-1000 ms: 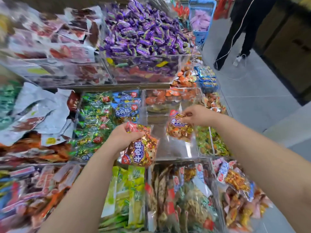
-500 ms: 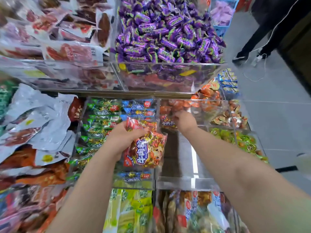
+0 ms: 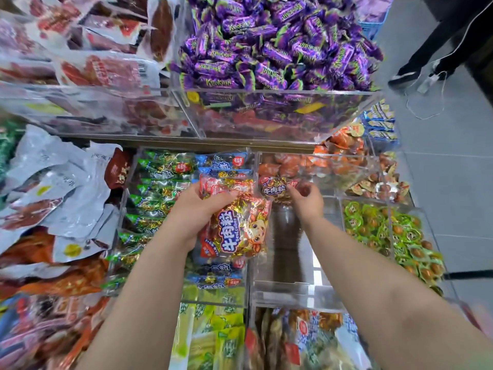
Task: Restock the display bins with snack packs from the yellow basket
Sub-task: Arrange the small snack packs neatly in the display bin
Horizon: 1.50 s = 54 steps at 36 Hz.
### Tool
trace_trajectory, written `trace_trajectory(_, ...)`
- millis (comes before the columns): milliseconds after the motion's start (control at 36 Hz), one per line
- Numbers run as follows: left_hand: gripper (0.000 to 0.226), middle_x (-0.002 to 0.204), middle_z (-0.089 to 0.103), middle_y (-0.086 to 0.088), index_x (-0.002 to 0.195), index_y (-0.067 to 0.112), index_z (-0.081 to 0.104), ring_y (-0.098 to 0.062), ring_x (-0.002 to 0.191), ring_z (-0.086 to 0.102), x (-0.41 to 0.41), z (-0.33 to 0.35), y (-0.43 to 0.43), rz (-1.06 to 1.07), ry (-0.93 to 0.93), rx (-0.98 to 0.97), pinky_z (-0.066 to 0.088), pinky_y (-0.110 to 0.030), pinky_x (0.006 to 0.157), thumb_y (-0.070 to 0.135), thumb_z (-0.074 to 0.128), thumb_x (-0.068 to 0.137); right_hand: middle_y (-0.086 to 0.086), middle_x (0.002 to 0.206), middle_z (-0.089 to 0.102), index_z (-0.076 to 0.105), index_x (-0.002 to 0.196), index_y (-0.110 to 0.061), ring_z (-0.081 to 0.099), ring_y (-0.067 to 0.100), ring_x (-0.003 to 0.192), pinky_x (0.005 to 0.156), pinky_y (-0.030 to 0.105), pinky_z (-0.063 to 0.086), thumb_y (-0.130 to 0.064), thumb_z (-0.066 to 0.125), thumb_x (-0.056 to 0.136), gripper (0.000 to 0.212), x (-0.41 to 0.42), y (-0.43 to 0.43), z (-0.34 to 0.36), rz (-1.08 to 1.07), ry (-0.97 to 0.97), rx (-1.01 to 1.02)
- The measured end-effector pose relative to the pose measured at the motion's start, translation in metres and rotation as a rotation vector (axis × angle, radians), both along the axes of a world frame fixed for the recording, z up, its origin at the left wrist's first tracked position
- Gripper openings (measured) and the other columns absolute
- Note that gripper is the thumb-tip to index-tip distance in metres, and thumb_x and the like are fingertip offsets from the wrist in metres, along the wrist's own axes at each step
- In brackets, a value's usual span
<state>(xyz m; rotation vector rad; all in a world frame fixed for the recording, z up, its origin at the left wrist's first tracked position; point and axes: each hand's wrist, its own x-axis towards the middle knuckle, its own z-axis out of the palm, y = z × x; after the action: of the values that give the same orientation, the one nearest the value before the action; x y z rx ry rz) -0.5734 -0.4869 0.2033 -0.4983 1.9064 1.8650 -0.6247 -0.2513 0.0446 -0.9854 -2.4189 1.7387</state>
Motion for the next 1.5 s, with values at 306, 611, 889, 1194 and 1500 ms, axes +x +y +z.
trace_trajectory(306, 0.031, 0.085, 0.076, -0.004, 0.098, 0.019, 0.059, -0.024, 0.076, 0.074, 0.004, -0.003, 0.0, -0.013, 0.023, 0.044, 0.058, -0.037, 0.065, 0.022, 0.08, 0.075, 0.016, 0.125, 0.054, 0.047, 0.125, -0.003, 0.054, 0.032, 0.115, 0.094, 0.037, 0.045, -0.045, 0.068, 0.081, 0.064, -0.005, -0.011, 0.002, -0.085, -0.117, 0.042)
trace_trajectory(611, 0.032, 0.078, 0.076, -0.002, 0.1, 0.018, 0.06, -0.021, 0.069, 0.074, 0.02, -0.004, 0.019, 0.023, -0.001, 0.124, 0.056, -0.029, 0.05, 0.022, 0.08, 0.075, -0.007, 0.072, 0.068, 0.073, 0.077, -0.026, 0.062, 0.007, 0.062, 0.06, 0.022, 0.053, -0.035, 0.066, 0.083, 0.013, 0.084, -0.025, 0.102, 0.113, 0.205, -0.579)
trace_trajectory(889, 0.07, 0.09, 0.076, 0.006, 0.104, 0.025, 0.064, -0.017, 0.085, 0.073, 0.051, -0.004, 0.039, -0.101, -0.003, 0.028, 0.059, -0.04, 0.075, 0.059, 0.086, 0.047, 0.016, 0.092, 0.066, 0.054, 0.09, -0.02, 0.069, 0.028, 0.08, 0.077, 0.044, 0.057, -0.033, 0.083, 0.048, 0.053, 0.134, 0.002, 0.153, 0.484, -0.018, -0.406)
trace_trajectory(1194, 0.035, 0.095, 0.075, -0.011, 0.1, 0.013, 0.068, -0.032, 0.089, 0.072, 0.071, -0.003, 0.029, -0.022, 0.023, 0.036, 0.055, -0.054, 0.085, 0.015, 0.085, 0.069, -0.009, 0.094, 0.07, 0.058, 0.097, -0.03, 0.067, 0.004, 0.082, 0.061, 0.01, 0.051, -0.021, 0.083, 0.066, 0.041, 0.148, 0.015, 0.151, 0.488, -0.052, -0.253)
trace_trajectory(1500, 0.049, 0.109, 0.071, -0.004, 0.118, 0.018, 0.062, -0.028, 0.098, 0.068, 0.062, 0.005, 0.025, 0.043, 0.127, -0.207, 0.053, -0.051, 0.091, 0.038, 0.079, 0.076, -0.007, 0.093, 0.073, 0.059, 0.109, -0.026, 0.07, 0.007, 0.082, 0.062, 0.015, 0.052, -0.013, 0.084, 0.066, 0.052, 0.112, 0.038, 0.107, 0.36, -0.028, -0.292)
